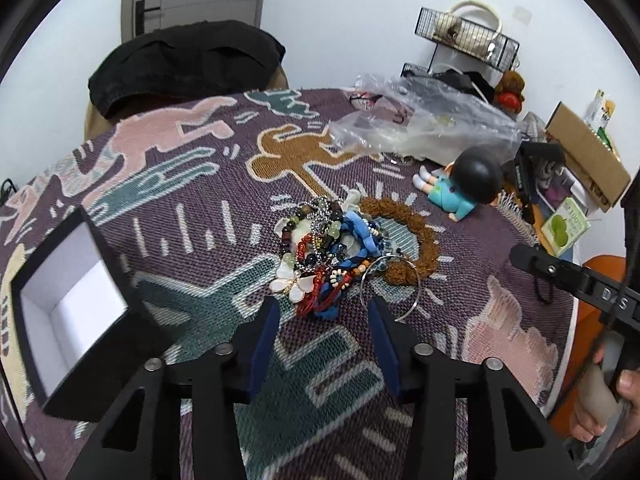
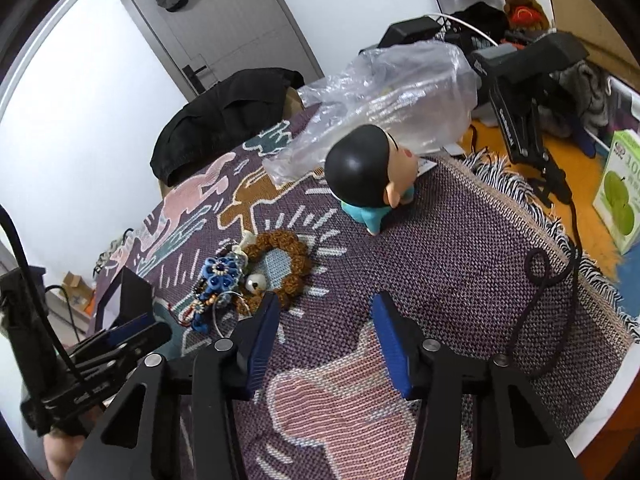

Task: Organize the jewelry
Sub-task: 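Move both tools down toward the jewelry pile, then grasp the red string bracelet with the left tool while the right tool grasps a silver earring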

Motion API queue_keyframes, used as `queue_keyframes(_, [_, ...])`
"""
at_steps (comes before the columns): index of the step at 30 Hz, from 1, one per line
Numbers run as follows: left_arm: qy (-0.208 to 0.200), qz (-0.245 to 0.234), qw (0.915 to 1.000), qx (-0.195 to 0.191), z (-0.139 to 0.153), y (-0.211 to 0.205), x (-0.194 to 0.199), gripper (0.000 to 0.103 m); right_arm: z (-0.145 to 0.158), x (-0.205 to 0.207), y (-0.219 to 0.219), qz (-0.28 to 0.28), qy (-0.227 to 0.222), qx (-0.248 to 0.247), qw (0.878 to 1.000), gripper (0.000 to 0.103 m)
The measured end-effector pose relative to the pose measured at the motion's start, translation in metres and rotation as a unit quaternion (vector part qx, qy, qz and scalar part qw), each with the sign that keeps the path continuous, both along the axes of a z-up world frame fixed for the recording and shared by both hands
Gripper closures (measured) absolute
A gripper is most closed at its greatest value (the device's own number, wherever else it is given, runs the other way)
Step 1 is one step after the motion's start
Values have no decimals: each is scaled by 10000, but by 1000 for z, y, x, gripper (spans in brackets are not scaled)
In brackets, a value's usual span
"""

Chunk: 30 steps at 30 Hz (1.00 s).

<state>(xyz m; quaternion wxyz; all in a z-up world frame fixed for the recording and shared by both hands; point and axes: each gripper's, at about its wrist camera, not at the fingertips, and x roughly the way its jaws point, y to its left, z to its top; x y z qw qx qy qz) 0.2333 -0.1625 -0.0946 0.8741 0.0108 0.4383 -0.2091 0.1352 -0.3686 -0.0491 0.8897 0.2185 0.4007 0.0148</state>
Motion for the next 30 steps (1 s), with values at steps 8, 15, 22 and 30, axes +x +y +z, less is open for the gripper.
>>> queue_keyframes(8, [100, 107, 9998, -133, -13, 1, 17, 98, -15, 7, 9, 294, 175, 145, 9993, 53])
queue_keyframes(15, [-59, 154, 9990, -409, 7, 13, 15, 102, -22, 16, 30, 602, 244, 213, 9977, 53])
queue_keyframes(22, [-424, 201, 9973, -558, 40, 30, 5, 103, -29, 30, 58, 971, 372, 140, 9945, 56])
queue_keyframes(30, [-732, 261, 9952, -591, 64, 47, -8, 103, -40, 42, 69, 968, 524, 18, 9939, 66])
